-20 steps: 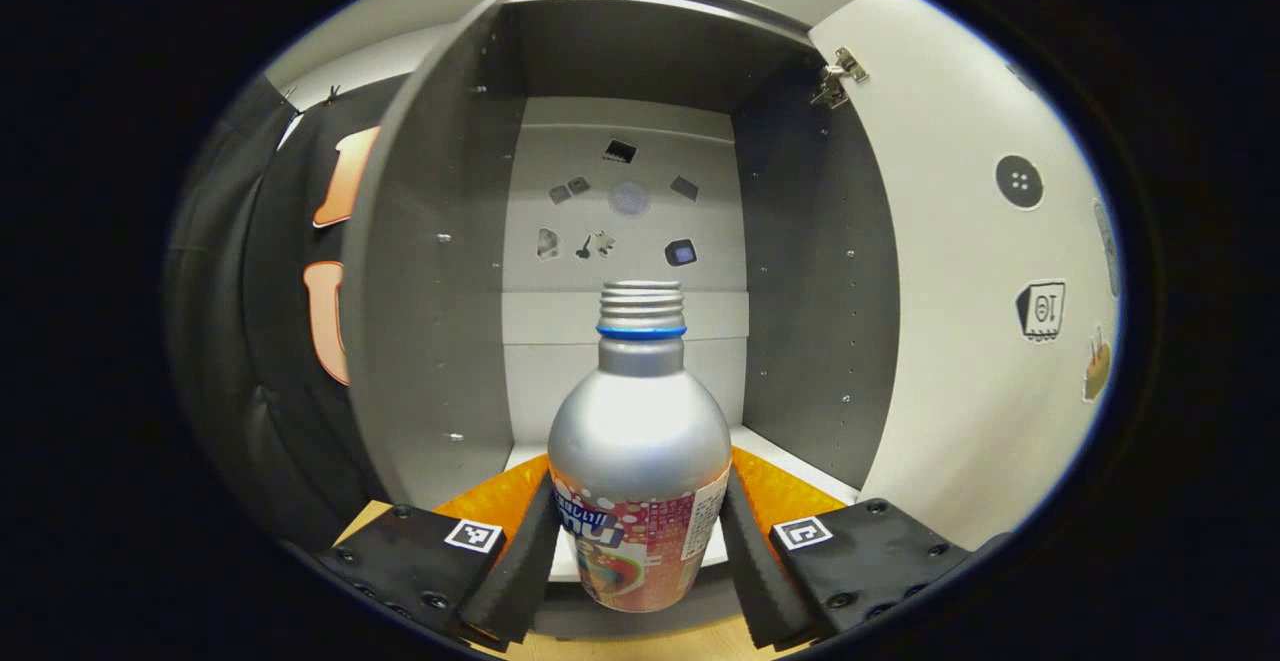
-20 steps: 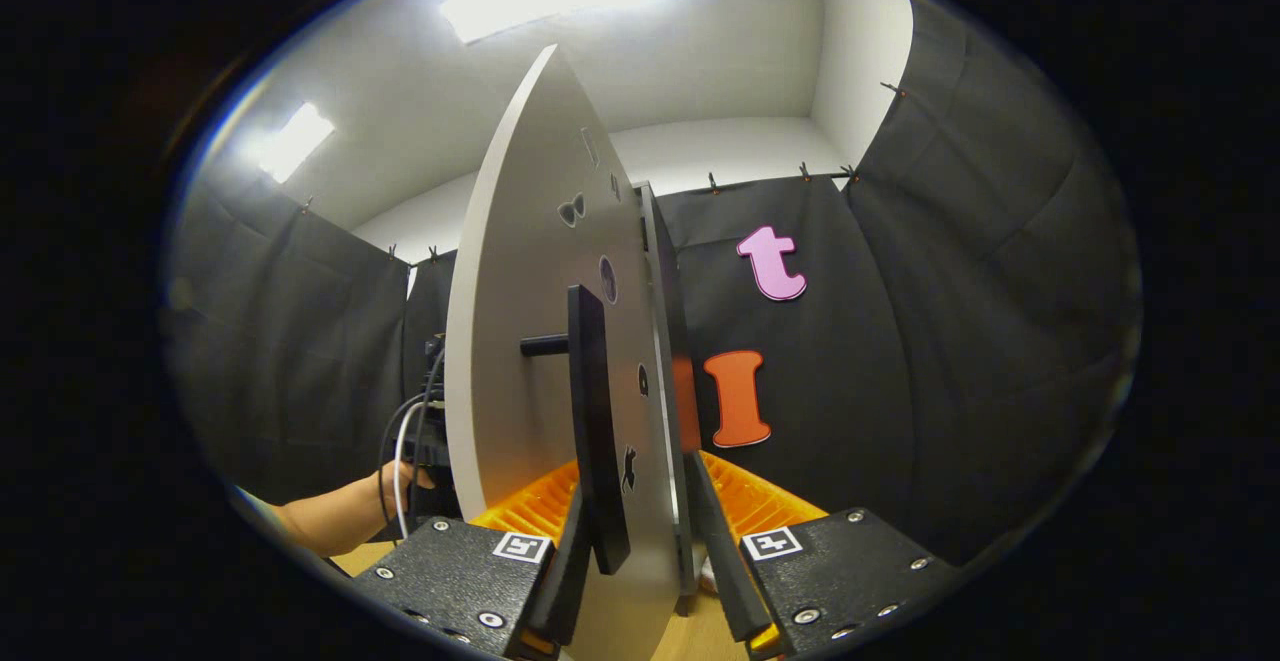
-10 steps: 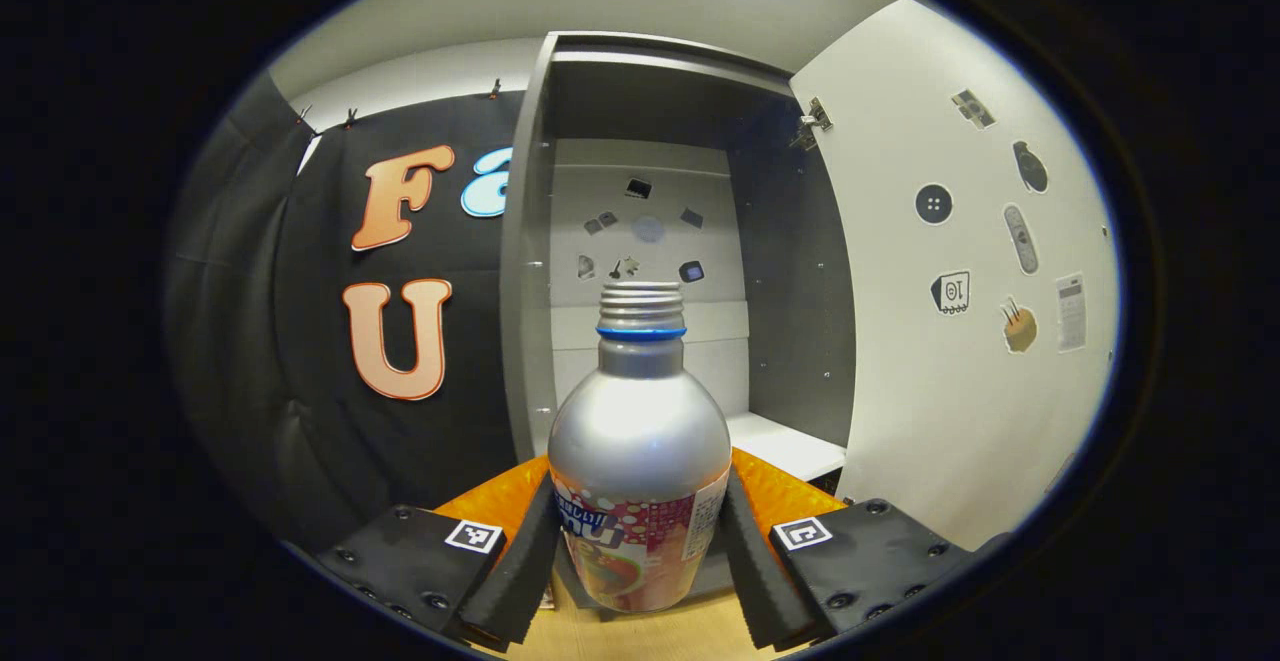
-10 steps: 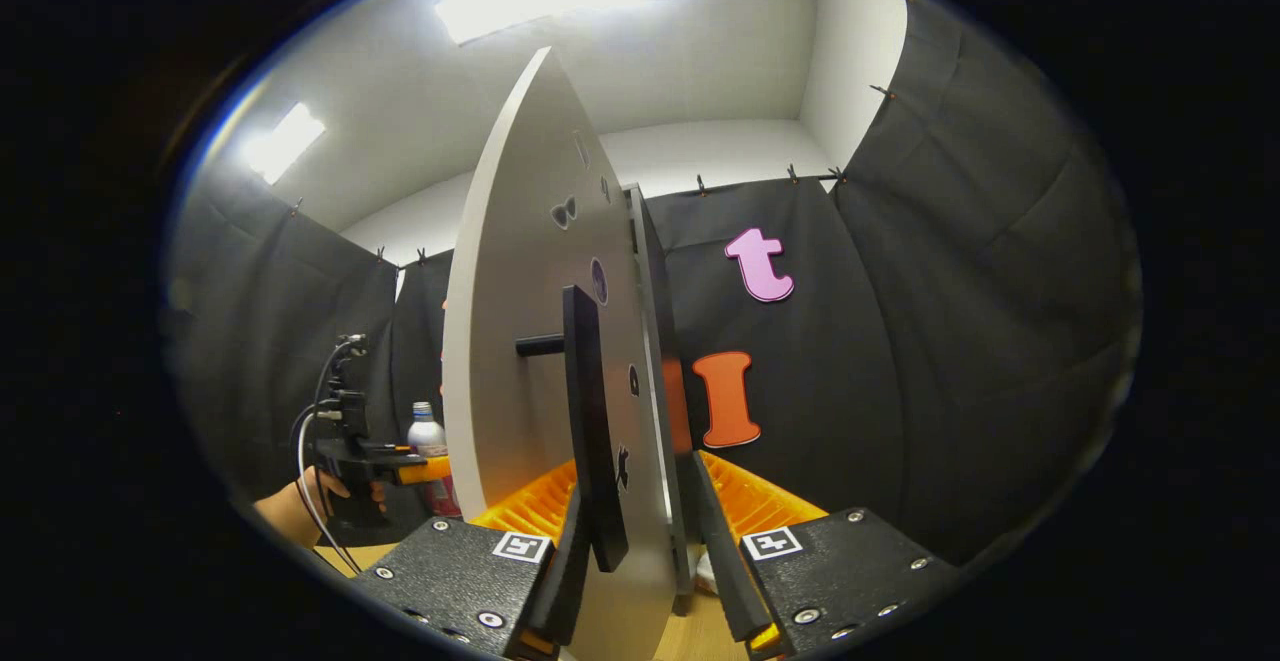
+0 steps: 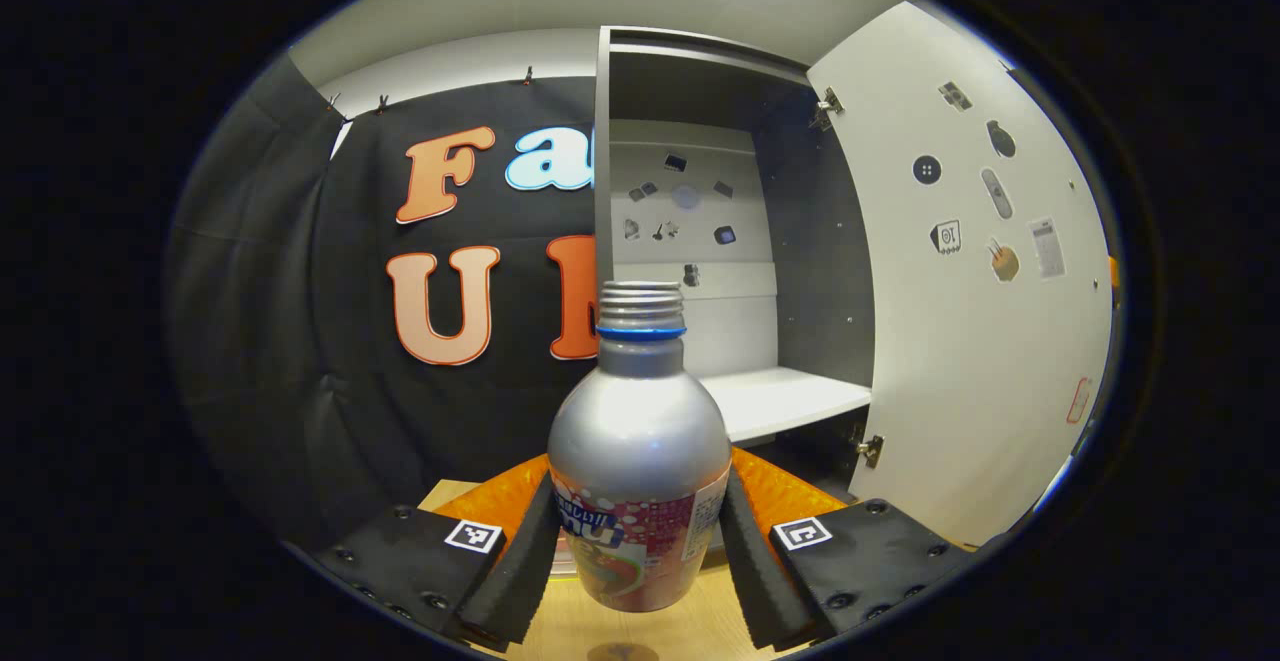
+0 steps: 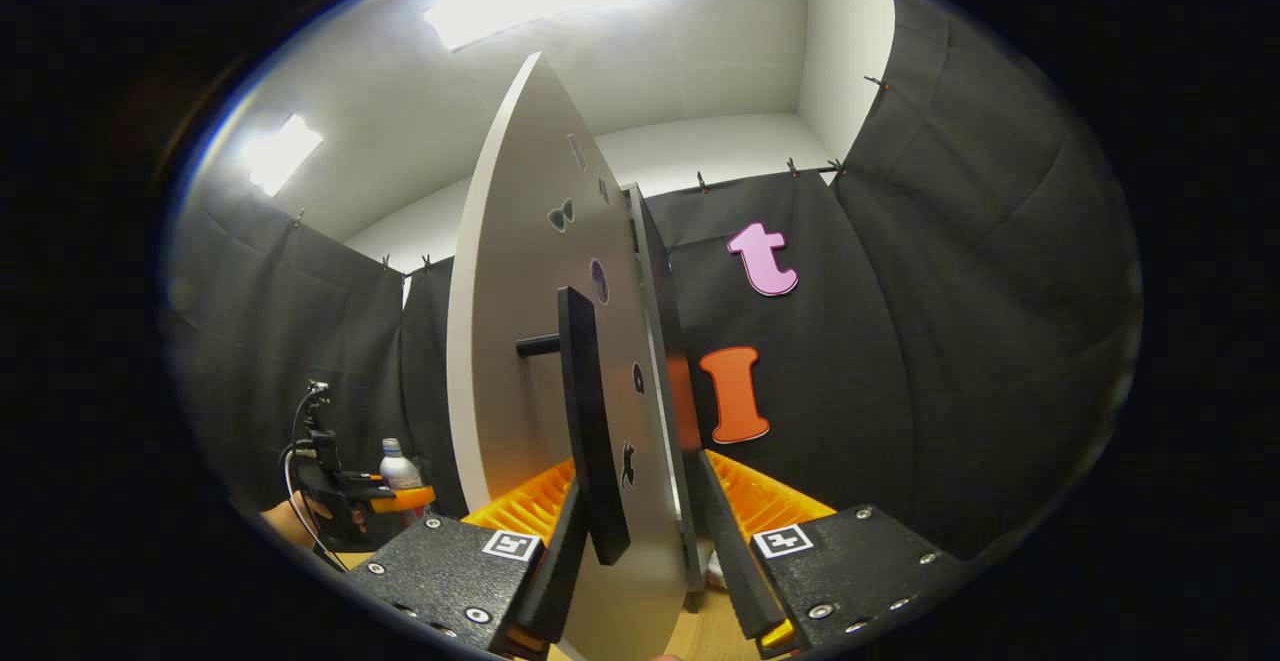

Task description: Open the cabinet door with the right hand, grasp the bottle in the cabinet with the left hand and place it on the coaster, then close the cabinet door with the right hand.

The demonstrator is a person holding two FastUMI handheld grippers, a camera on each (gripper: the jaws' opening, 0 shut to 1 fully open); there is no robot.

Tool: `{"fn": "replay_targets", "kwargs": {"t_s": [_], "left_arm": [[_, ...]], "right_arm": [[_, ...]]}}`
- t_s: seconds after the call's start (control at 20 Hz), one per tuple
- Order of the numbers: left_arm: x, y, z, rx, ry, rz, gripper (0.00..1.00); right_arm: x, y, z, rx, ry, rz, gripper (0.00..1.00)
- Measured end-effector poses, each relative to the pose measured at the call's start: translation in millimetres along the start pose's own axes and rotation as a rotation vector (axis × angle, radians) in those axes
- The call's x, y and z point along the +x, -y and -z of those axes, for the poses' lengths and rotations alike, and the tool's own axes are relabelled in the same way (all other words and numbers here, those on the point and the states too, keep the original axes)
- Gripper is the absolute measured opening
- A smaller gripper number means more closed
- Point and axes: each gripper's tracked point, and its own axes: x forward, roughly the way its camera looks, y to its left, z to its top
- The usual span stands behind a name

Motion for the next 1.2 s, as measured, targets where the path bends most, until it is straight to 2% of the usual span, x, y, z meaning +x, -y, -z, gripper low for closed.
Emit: {"fn": "replay_targets", "kwargs": {"t_s": [0.1,0.2,0.3,0.4,0.5,0.55,0.6,0.75,1.2], "left_arm": [[-7,-4,19,0.007,-0.014,-0.004,0.86],[-12,-7,38,-0.003,-0.024,-0.001,0.82],[-17,-9,54,-0.014,-0.030,0.000,0.85],[-20,-10,71,-0.033,-0.034,0.009,0.84],[-25,-10,89,-0.051,-0.040,0.025,0.84],[-25,-11,98,-0.055,-0.043,0.027,0.85],[-27,-10,107,-0.060,-0.051,0.032,0.83],[-31,-5,139,-0.090,-0.063,0.054,0.84],[-26,-14,209,-0.153,-0.111,0.038,0.84]], "right_arm": [[-2,-1,0,-0.003,-0.001,-0.005,0.63],[-3,-2,0,-0.003,0.001,-0.019,0.65],[-2,-2,0,-0.008,0.005,-0.017,0.66],[-6,-1,0,-0.006,0.007,-0.021,0.67],[-8,-1,-1,-0.013,0.010,-0.023,0.66],[-6,-1,-1,-0.017,0.011,-0.023,0.62],[-7,0,-1,-0.020,0.013,-0.021,0.66],[-5,-1,-2,-0.021,0.020,-0.024,0.67],[-8,1,-3,-0.024,0.019,-0.027,0.66]]}}
